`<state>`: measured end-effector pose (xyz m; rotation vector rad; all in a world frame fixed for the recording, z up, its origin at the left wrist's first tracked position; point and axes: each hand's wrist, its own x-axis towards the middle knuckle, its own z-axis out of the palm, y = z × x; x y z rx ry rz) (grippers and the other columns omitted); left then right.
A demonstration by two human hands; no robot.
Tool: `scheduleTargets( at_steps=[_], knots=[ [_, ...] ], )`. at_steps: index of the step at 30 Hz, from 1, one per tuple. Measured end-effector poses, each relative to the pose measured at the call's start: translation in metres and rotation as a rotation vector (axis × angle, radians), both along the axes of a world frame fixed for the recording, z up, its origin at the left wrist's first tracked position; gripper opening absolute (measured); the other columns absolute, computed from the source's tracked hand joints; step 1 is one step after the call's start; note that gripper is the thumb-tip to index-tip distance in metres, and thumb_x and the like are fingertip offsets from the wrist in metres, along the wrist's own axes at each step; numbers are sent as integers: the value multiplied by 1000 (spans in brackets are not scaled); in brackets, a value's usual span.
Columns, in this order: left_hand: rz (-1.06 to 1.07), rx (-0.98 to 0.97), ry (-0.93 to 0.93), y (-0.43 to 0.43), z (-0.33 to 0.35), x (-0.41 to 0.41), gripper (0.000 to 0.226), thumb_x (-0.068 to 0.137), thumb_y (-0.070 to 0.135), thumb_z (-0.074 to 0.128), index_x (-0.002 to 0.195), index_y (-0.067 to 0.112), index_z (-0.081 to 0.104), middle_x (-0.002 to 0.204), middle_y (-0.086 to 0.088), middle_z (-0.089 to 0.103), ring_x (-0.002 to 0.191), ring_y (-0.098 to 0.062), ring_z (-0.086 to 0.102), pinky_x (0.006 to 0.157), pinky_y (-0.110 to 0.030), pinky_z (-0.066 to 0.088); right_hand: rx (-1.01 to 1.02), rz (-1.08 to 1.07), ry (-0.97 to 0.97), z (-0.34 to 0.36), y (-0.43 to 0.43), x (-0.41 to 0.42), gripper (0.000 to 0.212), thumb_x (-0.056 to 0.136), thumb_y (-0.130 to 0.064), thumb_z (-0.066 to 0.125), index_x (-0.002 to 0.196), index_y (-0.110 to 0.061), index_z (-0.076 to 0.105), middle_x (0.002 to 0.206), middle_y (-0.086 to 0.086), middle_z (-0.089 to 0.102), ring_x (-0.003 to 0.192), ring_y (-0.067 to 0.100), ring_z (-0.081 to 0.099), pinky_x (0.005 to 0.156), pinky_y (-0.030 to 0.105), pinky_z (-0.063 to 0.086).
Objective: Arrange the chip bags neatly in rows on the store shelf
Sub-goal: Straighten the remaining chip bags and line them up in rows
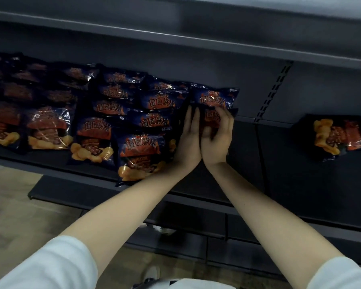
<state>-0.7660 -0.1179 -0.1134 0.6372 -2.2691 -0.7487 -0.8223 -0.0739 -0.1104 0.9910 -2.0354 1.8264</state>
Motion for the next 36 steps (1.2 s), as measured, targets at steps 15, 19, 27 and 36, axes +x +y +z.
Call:
scheduleTargets(
  at_steps=[15, 19, 27, 36],
  knots=[
    [446, -226, 397, -71, 33, 163, 62, 79, 1, 41, 140, 6, 31, 150, -6, 23, 143, -23, 15, 117, -51, 7, -26, 439, 410, 6, -42, 89, 42, 92, -25, 47, 129, -5, 49, 134, 13, 47, 127, 22, 44, 113, 50, 27],
    [430, -34, 198, -74, -7, 193, 56, 89, 15, 37, 143, 8, 26, 152, -13, 21, 139, -9, 14, 117, -26, 15, 73, 468, 428, -9, -55, 116, 45, 88, -24, 51, 131, -12, 45, 138, 9, 44, 130, 20, 40, 111, 60, 23],
    [258, 96, 181, -75, -20, 176, 60, 93, 25, 38, 147, 9, 16, 156, -10, 13, 137, 4, 8, 104, 0, 9, 182, 342, 365, -24, -68, 122, 45, 87, -15, 49, 132, -8, 46, 139, 12, 44, 132, 22, 38, 118, 48, 9],
    [125, -44, -2, -97, -8, 152, 68, 89, 37, 28, 149, 14, 8, 157, -8, 3, 144, -19, 8, 117, -39, 17, 183, 236, 316, -18, -58, 109, 52, 82, -13, 49, 134, -8, 42, 139, 5, 36, 133, 26, 36, 110, 55, 30]
  ],
)
